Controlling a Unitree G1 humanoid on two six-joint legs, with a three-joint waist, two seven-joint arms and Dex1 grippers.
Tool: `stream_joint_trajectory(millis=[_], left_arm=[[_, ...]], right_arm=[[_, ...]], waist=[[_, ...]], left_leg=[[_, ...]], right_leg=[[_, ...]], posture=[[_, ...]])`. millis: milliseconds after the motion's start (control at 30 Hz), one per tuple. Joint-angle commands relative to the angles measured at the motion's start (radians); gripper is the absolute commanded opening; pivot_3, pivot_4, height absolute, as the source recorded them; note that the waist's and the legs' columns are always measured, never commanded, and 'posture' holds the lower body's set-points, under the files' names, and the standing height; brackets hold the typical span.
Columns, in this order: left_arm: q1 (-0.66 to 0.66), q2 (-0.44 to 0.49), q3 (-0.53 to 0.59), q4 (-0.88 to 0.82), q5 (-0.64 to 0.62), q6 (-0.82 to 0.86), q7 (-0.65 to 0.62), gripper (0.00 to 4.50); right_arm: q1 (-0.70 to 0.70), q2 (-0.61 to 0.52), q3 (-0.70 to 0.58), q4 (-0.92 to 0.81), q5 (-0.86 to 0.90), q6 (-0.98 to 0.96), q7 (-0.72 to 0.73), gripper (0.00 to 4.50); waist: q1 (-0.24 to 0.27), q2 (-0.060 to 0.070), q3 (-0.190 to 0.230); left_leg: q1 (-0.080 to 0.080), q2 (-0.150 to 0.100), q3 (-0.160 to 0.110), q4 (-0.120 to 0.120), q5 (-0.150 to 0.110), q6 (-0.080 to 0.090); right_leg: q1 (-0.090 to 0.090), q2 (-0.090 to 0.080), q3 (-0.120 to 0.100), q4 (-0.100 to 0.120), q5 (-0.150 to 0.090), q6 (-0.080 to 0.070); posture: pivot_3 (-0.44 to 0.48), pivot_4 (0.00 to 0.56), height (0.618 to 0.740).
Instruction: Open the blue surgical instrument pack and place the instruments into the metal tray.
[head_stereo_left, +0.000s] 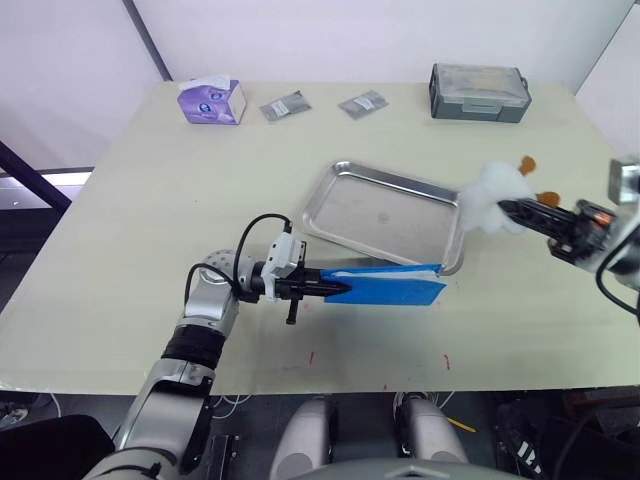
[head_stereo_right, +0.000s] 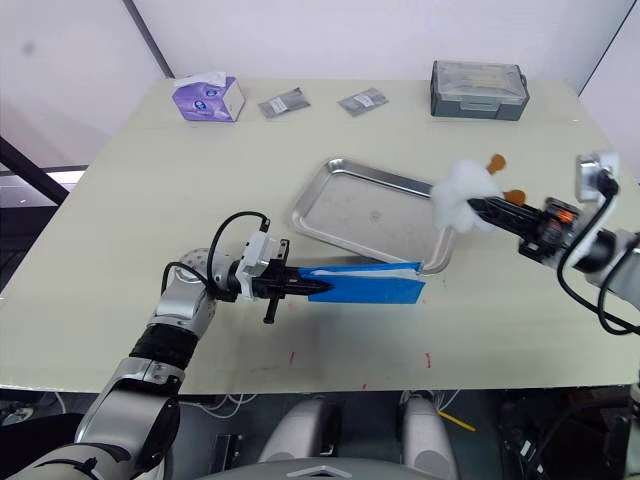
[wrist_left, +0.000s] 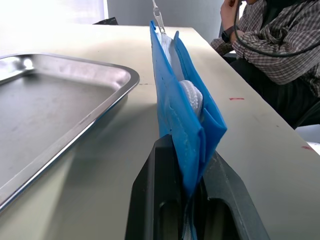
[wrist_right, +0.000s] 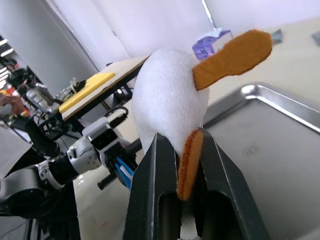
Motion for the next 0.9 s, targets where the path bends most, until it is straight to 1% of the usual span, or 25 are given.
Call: stream_joint_trajectory(millis=[33,200,500,700,800,900], left_arm=[[-0.006,0.006,-0.007,-0.005,0.009,-0.001,-0.012,0.0],[-0.019,-0.001,-0.013,0.007,0.015,-0.004,-0.012,0.0],[-0.046,-0.018,-0.016,0.048,0.025,-0.018,-0.02,0.0],[-0.062,-0.027,-0.017,0.073,0.031,-0.024,-0.025,0.0],[-0.079,-0.034,-0.018,0.097,0.037,-0.033,-0.027,0.0],[-0.098,-0.042,-0.016,0.121,0.043,-0.042,-0.029,0.0]], right_arm=[[-0.076,0.031,0.033,-0.056,0.006,-0.044,-0.034,0.08],[-0.199,0.106,0.208,-0.07,-0.148,-0.149,-0.038,0.08],[-0.321,0.253,0.444,-0.054,-0.37,-0.314,-0.011,0.08],[-0.346,0.302,0.54,-0.021,-0.518,-0.458,0.038,0.08],[-0.34,0.337,0.555,-0.022,-0.544,-0.493,0.039,0.08],[-0.325,0.336,0.571,-0.034,-0.587,-0.547,0.071,0.08]], waist=[[0.0,0.0,0.0],[-0.003,0.0,0.0],[-0.003,0.0,0.0],[-0.003,0.0,0.0],[-0.003,0.0,0.0],[-0.004,0.0,0.0]], left_leg=[[0.0,0.0,0.0,0.0,0.0,0.0],[0.0,0.0,0.0,0.0,0.0,0.0],[-0.001,-0.002,-0.001,0.0,0.0,0.0],[-0.001,-0.002,-0.001,0.0,0.001,-0.002],[-0.001,-0.003,-0.001,0.0,0.001,-0.002],[-0.001,-0.003,-0.001,0.0,0.002,-0.004]], right_leg=[[0.0,0.0,0.0,0.0,0.0,0.0],[0.0,0.0,0.0,0.0,0.0,0.0],[-0.001,0.0,-0.001,0.001,0.0,0.0],[-0.001,0.0,-0.001,0.002,0.0,0.0],[-0.001,0.0,-0.001,0.002,0.0,0.0],[-0.001,0.0,-0.002,0.002,0.0,0.0]], posture=[[0.0,0.15,0.734],[0.0,0.15,0.734],[0.0,0.15,0.734],[0.0,0.15,0.734],[0.0,0.15,0.734],[0.0,0.15,0.734]])
